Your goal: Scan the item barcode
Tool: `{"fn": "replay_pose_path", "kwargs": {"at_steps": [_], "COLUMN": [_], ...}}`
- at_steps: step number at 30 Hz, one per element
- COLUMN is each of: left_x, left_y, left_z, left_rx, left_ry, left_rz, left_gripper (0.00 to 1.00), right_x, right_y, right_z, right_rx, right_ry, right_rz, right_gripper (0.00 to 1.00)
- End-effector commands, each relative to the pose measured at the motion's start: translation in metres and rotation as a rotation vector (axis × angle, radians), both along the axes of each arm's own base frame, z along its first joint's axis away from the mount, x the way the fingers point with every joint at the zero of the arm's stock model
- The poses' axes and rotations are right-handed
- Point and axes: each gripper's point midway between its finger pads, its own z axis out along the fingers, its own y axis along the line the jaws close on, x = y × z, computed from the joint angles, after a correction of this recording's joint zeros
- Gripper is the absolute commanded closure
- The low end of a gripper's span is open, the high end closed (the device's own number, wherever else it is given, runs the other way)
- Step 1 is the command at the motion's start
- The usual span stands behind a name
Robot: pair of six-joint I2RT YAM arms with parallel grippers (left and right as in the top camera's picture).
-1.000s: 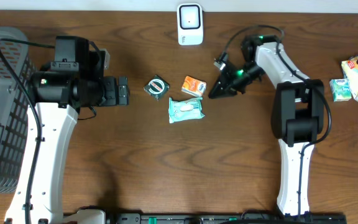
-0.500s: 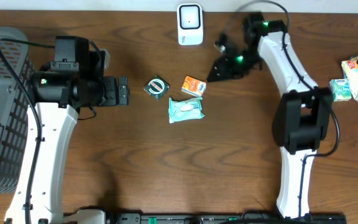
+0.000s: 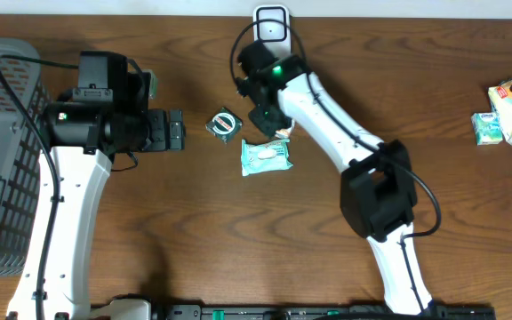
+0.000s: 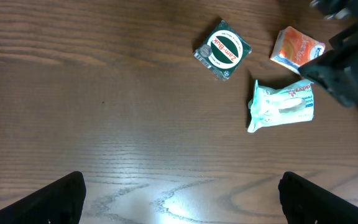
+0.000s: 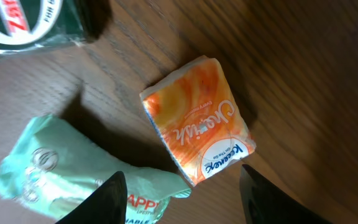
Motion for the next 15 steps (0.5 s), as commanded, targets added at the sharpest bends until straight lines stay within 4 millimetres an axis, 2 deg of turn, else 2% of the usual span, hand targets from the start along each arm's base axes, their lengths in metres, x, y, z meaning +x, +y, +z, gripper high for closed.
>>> {"fn": "replay_pose_path", "kwargs": {"at_steps": [1,8,11,13,15], "left_x": [-0.002,-0.002,-0.002,-0.002,-0.002], "left_y": [0.001,0.001,0.001,0.001,0.001], "left_z": [-0.003,-0.003,-0.003,-0.003,-0.003], "left_rx": [0.01,0.01,0.01,0.01,0.01], "left_ry": [0.011,0.011,0.011,0.011,0.011], "left_rz": [-0.001,-0.001,-0.001,-0.001,-0.001], "left_gripper": [0.02,0.02,0.03,0.02,0.02], "right_x": [0.005,0.002,0.0,-0.001,-0.001], "right_y": [-0.014,-0.013,-0.015,-0.016,-0.017], "right_z": [-0.02,-0.043,-0.051,-0.055,-0.056], "right_rx": [-0.123,-0.13,-0.143,-0.145,-0.146], "right_ry": [-0.031,0.009,0.025,0.03,0.031], "right_rz": [-0.038,-0.044,-0.043,-0.044,-0.052], "right_gripper": [0.47,0.5,0.54,0.62,0.75]}}
